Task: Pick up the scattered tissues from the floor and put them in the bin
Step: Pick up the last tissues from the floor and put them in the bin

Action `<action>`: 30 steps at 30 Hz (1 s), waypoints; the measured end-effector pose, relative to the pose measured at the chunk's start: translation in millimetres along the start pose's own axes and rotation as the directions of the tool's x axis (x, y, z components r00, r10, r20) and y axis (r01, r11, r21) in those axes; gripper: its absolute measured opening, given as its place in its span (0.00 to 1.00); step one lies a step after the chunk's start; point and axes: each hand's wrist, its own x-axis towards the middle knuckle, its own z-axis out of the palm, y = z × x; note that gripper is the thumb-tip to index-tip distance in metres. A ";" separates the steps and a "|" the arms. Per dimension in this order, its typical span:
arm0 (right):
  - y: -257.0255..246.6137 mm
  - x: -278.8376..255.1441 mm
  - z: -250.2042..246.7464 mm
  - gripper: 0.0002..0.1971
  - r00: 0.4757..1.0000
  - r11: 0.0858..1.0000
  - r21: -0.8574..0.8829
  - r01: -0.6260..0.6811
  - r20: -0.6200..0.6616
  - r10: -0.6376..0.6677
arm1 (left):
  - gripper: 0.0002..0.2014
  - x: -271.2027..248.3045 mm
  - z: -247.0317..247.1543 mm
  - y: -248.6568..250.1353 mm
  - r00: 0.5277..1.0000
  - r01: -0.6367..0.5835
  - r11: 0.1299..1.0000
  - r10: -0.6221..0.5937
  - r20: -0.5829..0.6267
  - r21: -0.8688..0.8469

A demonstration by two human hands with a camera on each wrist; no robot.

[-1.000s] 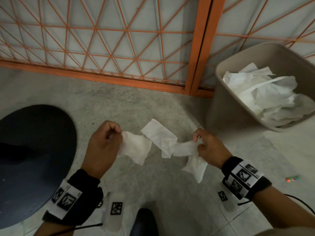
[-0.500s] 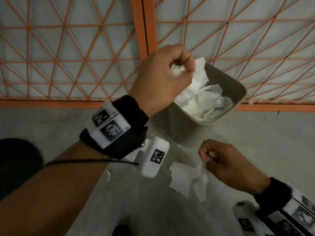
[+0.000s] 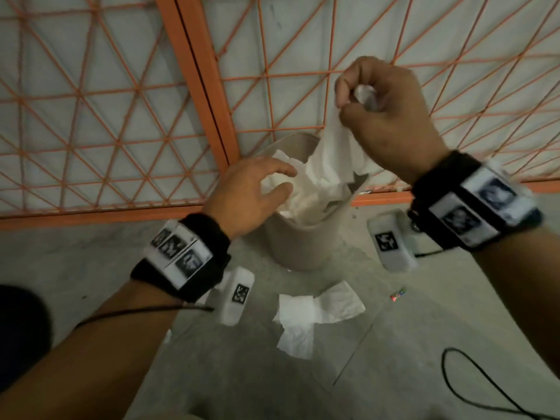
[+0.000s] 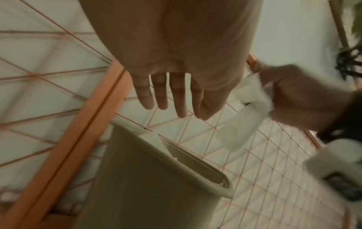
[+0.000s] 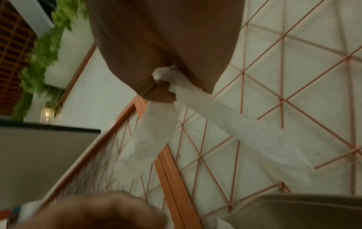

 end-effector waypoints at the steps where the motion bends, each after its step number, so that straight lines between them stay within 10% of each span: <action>1: 8.4 10.2 11.4 0.11 0.999 0.999 -0.048 0.012 -0.030 -0.013 | 0.09 -12.7 -6.2 -2.6 0.997 0.000 1.000 -0.003 -0.078 -0.029; 7: 67.4 26.3 73.8 0.09 0.991 0.923 -0.385 0.016 0.131 0.038 | 0.08 -111.0 -16.3 -75.2 0.904 0.369 0.924 -0.381 -0.191 -0.097; 10: 95.2 14.6 82.5 0.11 0.884 0.811 -0.585 -0.003 0.377 0.275 | 0.11 -166.7 -6.0 -138.4 0.813 0.574 0.818 -0.565 -0.139 0.030; 13: 100.4 3.5 82.9 0.19 0.743 0.727 -0.686 0.009 0.491 0.455 | 0.17 -211.6 5.8 -188.3 0.636 0.762 0.627 -0.772 -0.005 0.162; 16: 83.5 -2.9 76.4 0.26 0.773 0.742 -0.670 -0.002 0.470 0.427 | 0.22 -240.0 16.8 -217.0 0.504 0.800 0.515 -0.855 0.119 0.307; 22: 20.2 -41.6 66.9 0.17 0.959 0.888 -0.457 0.038 0.267 0.097 | 0.19 -252.0 32.6 -223.1 0.551 0.732 0.550 -0.825 0.125 0.403; 30: 22.4 -145.8 92.1 0.09 0.926 0.971 -0.237 0.031 0.373 0.061 | 0.12 -234.6 33.3 -228.0 0.619 0.636 0.614 -0.768 0.165 0.469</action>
